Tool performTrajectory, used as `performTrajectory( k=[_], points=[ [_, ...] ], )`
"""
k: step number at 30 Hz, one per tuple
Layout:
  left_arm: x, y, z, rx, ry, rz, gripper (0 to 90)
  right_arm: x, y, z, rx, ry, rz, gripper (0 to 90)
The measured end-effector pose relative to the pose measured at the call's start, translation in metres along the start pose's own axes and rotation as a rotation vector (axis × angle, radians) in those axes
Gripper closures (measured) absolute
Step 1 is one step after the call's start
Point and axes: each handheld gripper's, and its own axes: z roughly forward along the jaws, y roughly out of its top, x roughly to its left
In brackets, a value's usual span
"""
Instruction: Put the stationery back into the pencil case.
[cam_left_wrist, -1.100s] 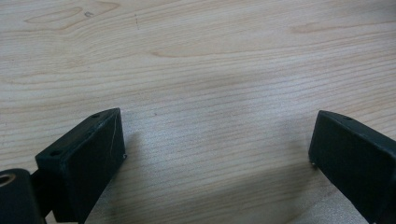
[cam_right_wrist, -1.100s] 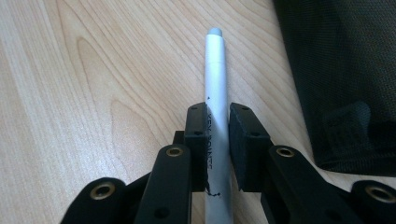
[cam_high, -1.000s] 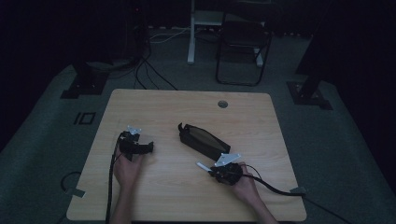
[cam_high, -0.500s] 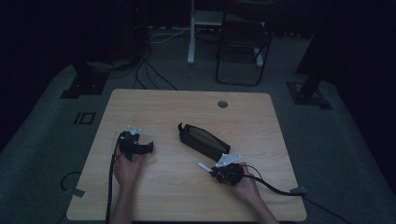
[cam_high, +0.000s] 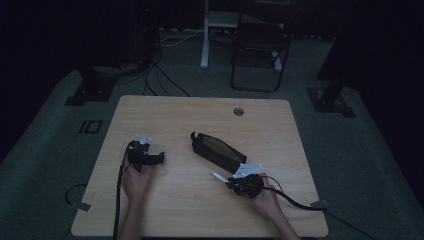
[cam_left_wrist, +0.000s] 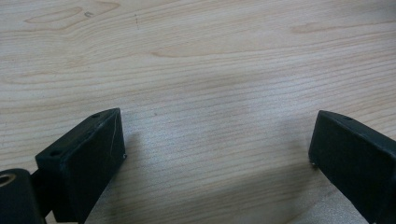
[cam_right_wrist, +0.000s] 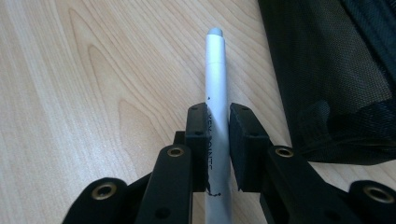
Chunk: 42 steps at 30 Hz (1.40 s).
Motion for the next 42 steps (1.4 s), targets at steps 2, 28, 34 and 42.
performTrajectory(
  k=[2, 28, 34, 42],
  points=[
    [0.000, 0.000, 0.000, 0.000, 0.000, 0.000, 3.8, 0.000, 0.001, -0.002, -0.003, 0.000, -0.003, 78.8],
    [0.000, 0.000, 0.000, 0.000, 0.000, 0.000, 3.8, 0.003, 0.010, -0.027, -0.059, 0.004, -0.021, 78.9],
    [0.000, 0.000, 0.000, 0.000, 0.000, 0.000, 3.8, 0.003, 0.011, -0.033, -0.071, 0.006, -0.017, 78.9],
    [0.000, 0.000, 0.000, 0.000, 0.000, 0.000, 3.8, 0.002, 0.014, -0.043, -0.097, 0.009, -0.015, 78.8]
  ],
)
